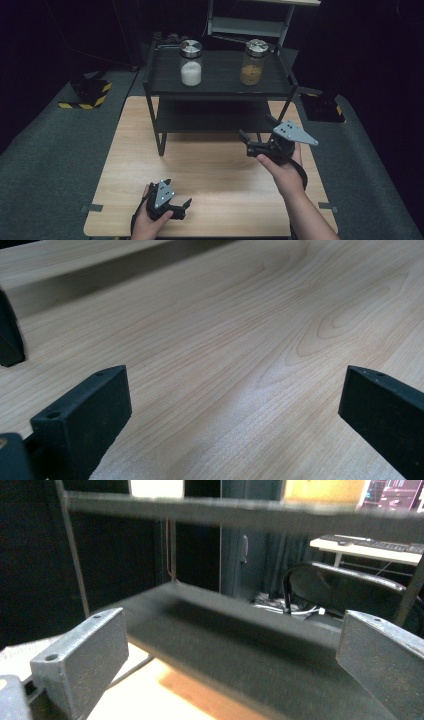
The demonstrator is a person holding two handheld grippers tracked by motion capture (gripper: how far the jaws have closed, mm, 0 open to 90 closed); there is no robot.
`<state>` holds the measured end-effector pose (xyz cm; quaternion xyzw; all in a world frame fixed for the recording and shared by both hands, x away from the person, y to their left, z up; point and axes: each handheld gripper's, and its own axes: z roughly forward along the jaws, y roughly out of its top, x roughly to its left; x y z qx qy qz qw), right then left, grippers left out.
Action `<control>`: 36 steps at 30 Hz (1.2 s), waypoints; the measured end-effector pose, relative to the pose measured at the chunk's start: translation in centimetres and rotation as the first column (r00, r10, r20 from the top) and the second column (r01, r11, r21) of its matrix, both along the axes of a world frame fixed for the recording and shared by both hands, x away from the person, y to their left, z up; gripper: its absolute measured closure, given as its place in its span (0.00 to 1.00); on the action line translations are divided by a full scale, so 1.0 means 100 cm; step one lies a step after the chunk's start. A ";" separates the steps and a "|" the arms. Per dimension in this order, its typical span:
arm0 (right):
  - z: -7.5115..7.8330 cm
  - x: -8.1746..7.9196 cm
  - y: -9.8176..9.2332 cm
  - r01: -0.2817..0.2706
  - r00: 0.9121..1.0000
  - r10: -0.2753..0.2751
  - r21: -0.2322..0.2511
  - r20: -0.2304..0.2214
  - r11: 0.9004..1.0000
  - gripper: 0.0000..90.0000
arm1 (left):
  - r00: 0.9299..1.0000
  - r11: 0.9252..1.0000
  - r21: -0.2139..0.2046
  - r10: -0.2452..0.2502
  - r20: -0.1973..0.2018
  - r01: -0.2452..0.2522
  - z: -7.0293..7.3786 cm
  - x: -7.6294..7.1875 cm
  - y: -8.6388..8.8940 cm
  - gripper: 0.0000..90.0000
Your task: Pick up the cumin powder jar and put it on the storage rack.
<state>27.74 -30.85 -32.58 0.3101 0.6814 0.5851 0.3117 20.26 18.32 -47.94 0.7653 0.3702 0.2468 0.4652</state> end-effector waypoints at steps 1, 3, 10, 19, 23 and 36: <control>-0.004 -0.002 -0.001 0.000 1.000 0.000 -0.007 -0.003 1.000 0.00 | 1.000 1.000 0.002 -0.001 0.002 0.001 0.000 0.000 0.000 0.01; -0.010 -0.004 -0.002 -0.001 1.000 0.001 -0.013 -0.010 1.000 0.00 | 1.000 1.000 -0.001 0.000 0.001 0.000 0.000 0.000 0.000 0.01; -0.033 -0.013 -0.006 0.001 0.999 -0.003 -0.051 -0.033 0.999 0.00 | 1.000 1.000 -0.003 0.000 0.005 0.000 -0.001 -0.001 0.001 0.01; -0.073 -0.020 -0.012 0.013 0.994 -0.021 -0.076 -0.103 0.997 0.00 | 1.000 1.000 0.004 -0.001 0.010 0.001 -0.001 -0.001 0.000 0.01; -0.090 -0.021 -0.016 0.023 0.988 -0.035 -0.085 -0.151 0.996 0.00 | 1.000 1.000 0.004 -0.001 0.010 0.001 -0.001 -0.001 0.000 0.01; -0.130 -0.019 -0.026 0.041 0.966 -0.074 -0.137 -0.246 0.990 0.00 | 1.000 1.000 0.000 0.017 0.023 -0.017 -0.002 -0.006 -0.002 0.01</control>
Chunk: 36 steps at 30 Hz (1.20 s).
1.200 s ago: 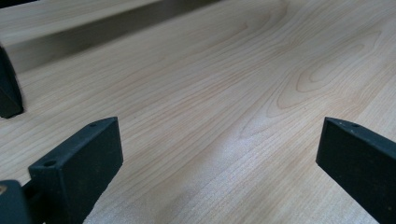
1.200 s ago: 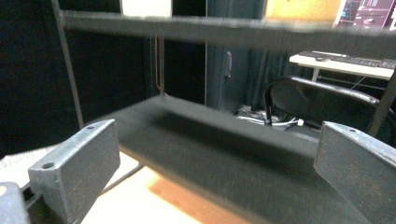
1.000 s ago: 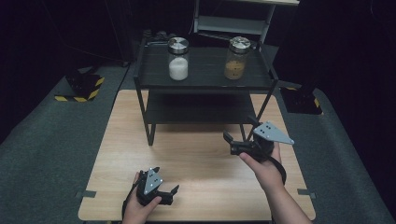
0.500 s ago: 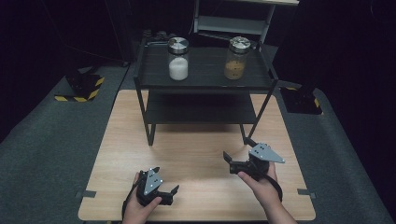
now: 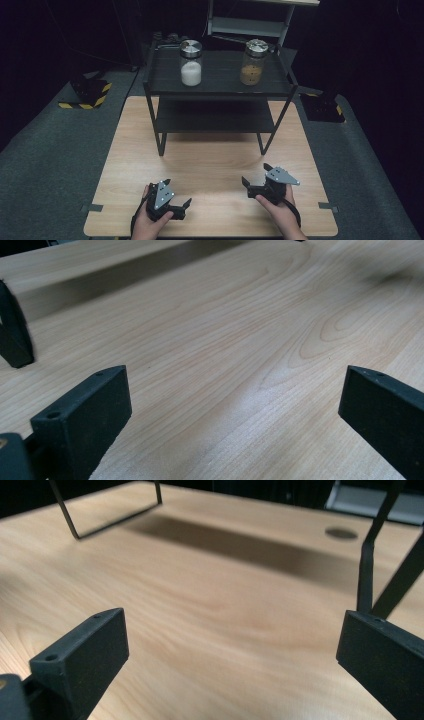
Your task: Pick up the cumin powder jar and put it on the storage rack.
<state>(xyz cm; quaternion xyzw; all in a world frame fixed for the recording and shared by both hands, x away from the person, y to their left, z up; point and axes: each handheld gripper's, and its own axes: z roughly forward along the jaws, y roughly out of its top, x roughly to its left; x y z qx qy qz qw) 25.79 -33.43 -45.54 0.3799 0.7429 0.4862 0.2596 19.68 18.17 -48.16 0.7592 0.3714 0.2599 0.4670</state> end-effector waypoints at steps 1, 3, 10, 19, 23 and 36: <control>-0.004 0.000 0.000 0.002 1.000 -0.002 -0.009 -0.009 1.000 0.00 | 1.000 1.000 0.000 0.000 0.000 0.000 0.000 0.000 0.000 0.01; -0.009 0.000 -0.002 -0.001 1.000 0.000 -0.014 -0.023 1.000 0.00 | 1.000 1.000 -0.003 0.001 0.002 -0.001 0.000 -0.001 0.000 0.01; -0.013 -0.005 0.000 -0.012 1.000 0.011 -0.057 -0.024 0.998 0.00 | 1.000 1.000 0.009 -0.002 0.002 0.002 0.000 -0.001 -0.001 0.01; -0.011 -0.013 0.005 -0.013 1.000 0.011 -0.131 -0.019 0.991 0.00 | 1.000 1.000 0.009 -0.005 -0.008 0.005 0.001 0.001 -0.001 0.01; -0.012 -0.014 0.004 -0.017 1.000 0.016 -0.132 -0.011 0.991 0.00 | 1.000 1.000 0.011 -0.006 -0.007 0.006 0.001 0.001 -0.001 0.01; -0.013 -0.018 0.003 -0.004 1.000 0.003 -0.121 -0.010 0.993 0.00 | 1.000 1.000 0.015 -0.015 -0.008 0.015 0.002 0.002 -0.001 0.01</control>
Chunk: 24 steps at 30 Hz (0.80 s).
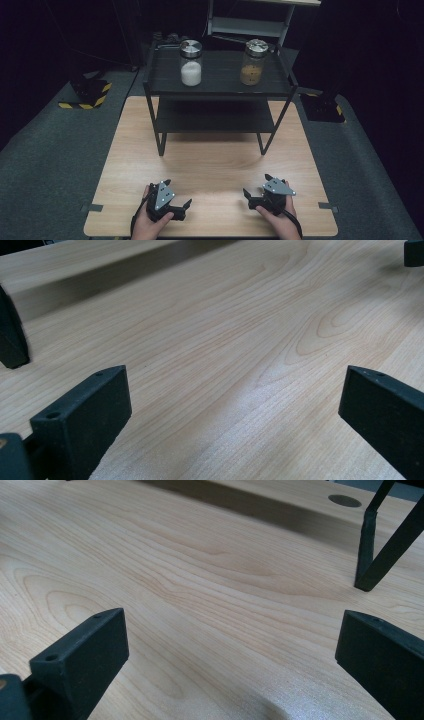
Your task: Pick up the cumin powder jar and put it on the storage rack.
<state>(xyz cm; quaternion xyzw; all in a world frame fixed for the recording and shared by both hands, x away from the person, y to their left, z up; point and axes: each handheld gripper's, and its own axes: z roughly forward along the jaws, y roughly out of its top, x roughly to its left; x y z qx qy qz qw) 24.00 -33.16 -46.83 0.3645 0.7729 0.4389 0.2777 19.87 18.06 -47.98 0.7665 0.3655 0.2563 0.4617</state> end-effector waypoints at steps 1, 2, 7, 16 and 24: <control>0.000 0.000 0.001 -0.001 1.000 0.001 -0.004 0.003 1.000 0.00 | 1.000 1.000 -0.001 -0.002 -0.001 0.002 0.000 0.000 0.000 0.01; 0.000 -0.001 0.001 -0.003 1.000 0.003 -0.007 0.006 1.000 0.00 | 1.000 1.000 -0.001 -0.002 -0.002 0.002 0.000 0.000 0.000 0.01; 0.000 -0.001 0.000 -0.008 1.000 0.008 -0.006 0.007 1.000 0.00 | 1.000 1.000 -0.002 0.000 -0.007 0.000 0.001 0.001 0.000 0.01; -0.002 0.000 -0.005 -0.021 1.000 0.020 0.017 0.011 1.000 0.00 | 1.000 1.000 -0.001 0.012 -0.005 -0.012 0.000 0.000 -0.001 0.01; -0.003 0.001 -0.007 -0.014 1.000 0.013 0.036 0.004 0.999 0.00 | 1.000 1.000 -0.012 0.024 0.000 -0.024 -0.001 -0.003 0.000 0.01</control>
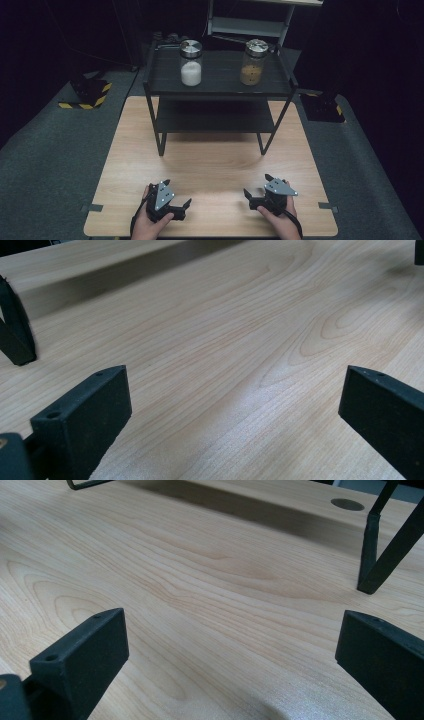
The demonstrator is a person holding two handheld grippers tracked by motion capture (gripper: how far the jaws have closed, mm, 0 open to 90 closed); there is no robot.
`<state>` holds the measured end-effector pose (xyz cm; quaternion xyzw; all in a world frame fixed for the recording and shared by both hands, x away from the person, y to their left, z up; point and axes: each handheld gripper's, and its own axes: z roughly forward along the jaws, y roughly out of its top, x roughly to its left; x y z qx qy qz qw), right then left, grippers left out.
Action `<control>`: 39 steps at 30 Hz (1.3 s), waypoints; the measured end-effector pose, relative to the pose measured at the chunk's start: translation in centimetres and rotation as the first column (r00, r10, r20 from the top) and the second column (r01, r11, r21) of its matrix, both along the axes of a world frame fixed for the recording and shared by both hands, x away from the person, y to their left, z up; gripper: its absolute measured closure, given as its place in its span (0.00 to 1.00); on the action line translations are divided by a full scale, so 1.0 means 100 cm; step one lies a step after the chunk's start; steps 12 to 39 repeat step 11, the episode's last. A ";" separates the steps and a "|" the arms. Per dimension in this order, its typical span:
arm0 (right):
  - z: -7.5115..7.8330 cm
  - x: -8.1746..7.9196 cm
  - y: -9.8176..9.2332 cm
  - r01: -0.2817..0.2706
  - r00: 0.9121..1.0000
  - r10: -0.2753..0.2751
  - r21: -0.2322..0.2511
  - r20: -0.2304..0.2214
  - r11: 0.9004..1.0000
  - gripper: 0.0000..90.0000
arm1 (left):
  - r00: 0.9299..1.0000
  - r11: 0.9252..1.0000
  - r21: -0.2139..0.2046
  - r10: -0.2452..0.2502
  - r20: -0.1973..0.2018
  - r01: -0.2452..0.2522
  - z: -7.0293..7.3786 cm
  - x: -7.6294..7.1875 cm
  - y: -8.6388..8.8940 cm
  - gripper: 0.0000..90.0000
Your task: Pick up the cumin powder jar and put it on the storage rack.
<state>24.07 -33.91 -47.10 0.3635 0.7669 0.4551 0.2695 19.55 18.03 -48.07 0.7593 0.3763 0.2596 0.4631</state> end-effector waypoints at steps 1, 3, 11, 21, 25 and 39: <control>0.000 0.000 0.000 0.000 1.000 0.000 0.000 0.000 1.000 0.00 | 1.000 1.000 -0.002 0.000 -0.002 0.000 0.000 0.000 0.000 0.01; 0.000 0.000 0.000 -0.003 1.000 0.003 0.000 0.000 1.000 0.00 | 1.000 1.000 -0.003 0.003 -0.005 -0.003 0.000 0.000 0.001 0.01; 0.000 0.003 -0.002 -0.015 1.000 0.015 0.011 -0.006 1.000 0.00 | 1.000 1.000 -0.009 0.002 -0.006 -0.002 0.000 -0.001 0.002 0.01; 0.000 0.003 -0.002 -0.015 1.000 0.015 0.011 -0.006 1.000 0.00 | 1.000 1.000 -0.009 0.002 -0.006 -0.002 0.000 -0.001 0.002 0.01; 0.000 0.003 -0.002 -0.015 1.000 0.015 0.011 -0.006 1.000 0.00 | 1.000 1.000 -0.009 0.002 -0.006 -0.002 0.000 -0.001 0.002 0.01; 0.000 0.003 -0.002 -0.015 1.000 0.015 0.011 -0.006 1.000 0.00 | 1.000 1.000 -0.009 0.002 -0.006 -0.002 0.000 -0.001 0.002 0.01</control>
